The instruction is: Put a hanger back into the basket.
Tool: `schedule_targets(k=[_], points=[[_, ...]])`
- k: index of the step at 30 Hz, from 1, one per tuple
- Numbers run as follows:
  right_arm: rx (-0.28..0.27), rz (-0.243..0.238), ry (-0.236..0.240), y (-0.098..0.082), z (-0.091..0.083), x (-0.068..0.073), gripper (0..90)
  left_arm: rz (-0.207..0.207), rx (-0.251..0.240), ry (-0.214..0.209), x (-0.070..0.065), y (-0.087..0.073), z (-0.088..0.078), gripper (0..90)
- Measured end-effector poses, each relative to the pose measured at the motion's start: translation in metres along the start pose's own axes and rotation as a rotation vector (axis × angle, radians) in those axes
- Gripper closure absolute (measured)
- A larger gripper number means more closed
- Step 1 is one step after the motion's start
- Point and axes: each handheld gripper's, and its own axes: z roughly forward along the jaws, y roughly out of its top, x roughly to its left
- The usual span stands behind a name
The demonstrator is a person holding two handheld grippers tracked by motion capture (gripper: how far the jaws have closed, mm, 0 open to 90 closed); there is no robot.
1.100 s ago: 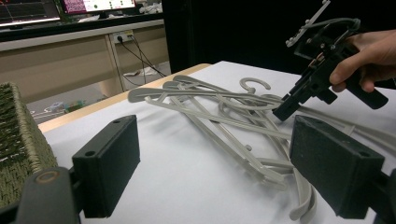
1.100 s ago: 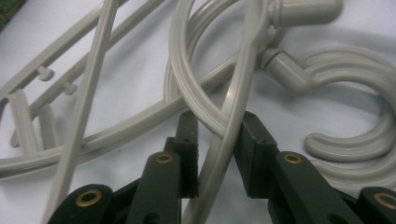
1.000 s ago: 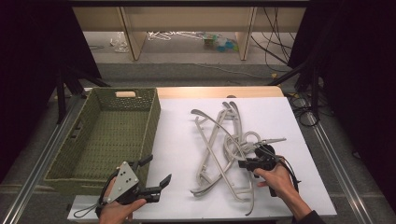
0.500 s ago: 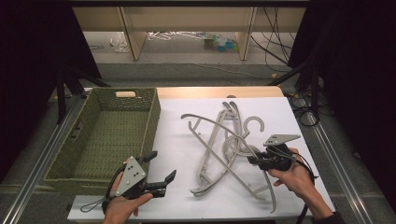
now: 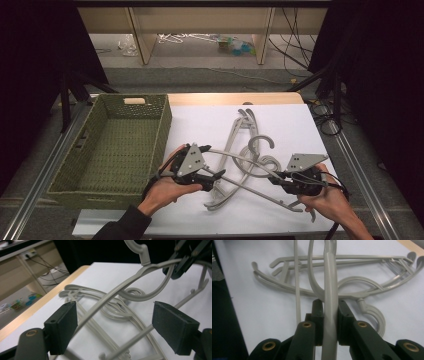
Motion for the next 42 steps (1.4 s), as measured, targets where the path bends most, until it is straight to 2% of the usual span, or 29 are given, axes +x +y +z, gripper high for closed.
schedule_targets(k=[2,3,4,6,8,10,11,12,15,17,20,21,23,24,25,29,31,32,33,34,35,36,37,38,39,40,42], points=[[-0.009,-0.015,0.002,0.001,-0.001,0.003,79.6,0.001,0.004,-0.026,0.0,0.004,0.006,23.5],[-0.014,-0.037,0.008,0.003,-0.001,0.005,79.7,0.0,0.009,-0.042,0.0,0.005,0.008,25.3],[-0.012,-0.042,0.011,0.003,-0.001,0.006,79.8,-0.006,0.02,-0.076,0.0,0.007,0.011,28.0],[-0.015,-0.082,0.01,0.005,-0.001,0.01,80.1,-0.004,0.02,-0.084,-0.001,0.009,0.012,29.2],[-0.015,-0.099,0.024,0.007,-0.001,0.012,80.3,0.003,0.047,-0.135,-0.002,0.012,0.012,35.0],[-0.016,-0.111,0.029,0.008,0.0,0.014,80.4,0.003,0.052,-0.146,-0.003,0.012,0.013,34.8],[-0.009,-0.132,0.033,0.009,0.0,0.017,80.4,-0.001,0.065,-0.169,-0.003,0.012,0.014,39.7],[-0.005,-0.14,0.03,0.01,0.001,0.018,80.4,0.003,0.078,-0.189,-0.004,0.011,0.016,40.4],[-0.001,-0.162,0.044,0.011,0.003,0.021,80.5,-0.018,0.1,-0.229,-0.004,0.011,0.018,46.2],[-0.004,-0.176,0.049,0.011,0.004,0.023,80.5,-0.026,0.111,-0.262,-0.003,0.011,0.018,52.3],[-0.007,-0.194,0.047,0.012,0.004,0.024,80.5,-0.024,0.122,-0.266,-0.002,0.01,0.019,59.6],[-0.006,-0.21,0.043,0.013,0.004,0.025,80.5,-0.025,0.133,-0.294,-0.001,0.009,0.019,61.1],[0.003,-0.226,0.04,0.013,0.005,0.025,80.5,-0.021,0.137,-0.303,-0.002,0.009,0.02,66.5],[0.003,-0.226,0.04,0.013,0.005,0.025,80.5,-0.025,0.139,-0.314,-0.003,0.008,0.02,66.5],[-0.002,-0.252,0.045,0.012,0.005,0.025,80.5,-0.007,0.145,-0.329,-0.004,0.008,0.02,69.5],[-0.008,-0.265,0.046,0.011,0.005,0.024,80.8,-0.007,0.14,-0.348,-0.005,0.009,0.017,72.5],[-0.029,-0.281,0.042,0.011,0.005,0.022,80.8,-0.015,0.141,-0.357,-0.005,0.009,0.015,74.4],[-0.033,-0.287,0.06,0.011,0.005,0.021,79.9,-0.006,0.148,-0.347,-0.008,0.009,0.014,75.3],[-0.033,-0.295,0.033,0.012,0.005,0.02,77.1,-0.002,0.156,-0.345,-0.009,0.009,0.014,76.6],[-0.033,-0.295,0.033,0.012,0.005,0.02,77.1,-0.002,0.156,-0.345,-0.009,0.009,0.014,78.6],[-0.032,-0.264,-0.032,0.013,0.006,0.017,62.8,-0.01,0.166,-0.336,-0.009,0.009,0.013,79.9],[-0.032,-0.246,-0.025,0.013,0.005,0.014,60.8,-0.006,0.195,-0.293,-0.01,0.01,0.013,80.0],[-0.049,-0.231,-0.033,0.013,0.002,0.012,55.7,-0.006,0.195,-0.293,-0.01,0.01,0.013,80.1],[-0.049,-0.231,-0.033,0.013,0.002,0.012,55.7,0.002,0.214,-0.284,-0.009,0.01,0.013,80.1],[-0.072,-0.201,-0.059,0.013,-0.001,0.011,50.9,0.006,0.224,-0.268,-0.009,0.009,0.013,80.0],[-0.111,-0.166,-0.074,0.015,-0.007,0.008,49.0,-0.007,0.238,-0.249,-0.007,0.01,0.013,80.1],[-0.157,-0.115,-0.103,0.015,-0.012,0.004,44.0,-0.013,0.25,-0.233,-0.004,0.011,0.011,80.1]])
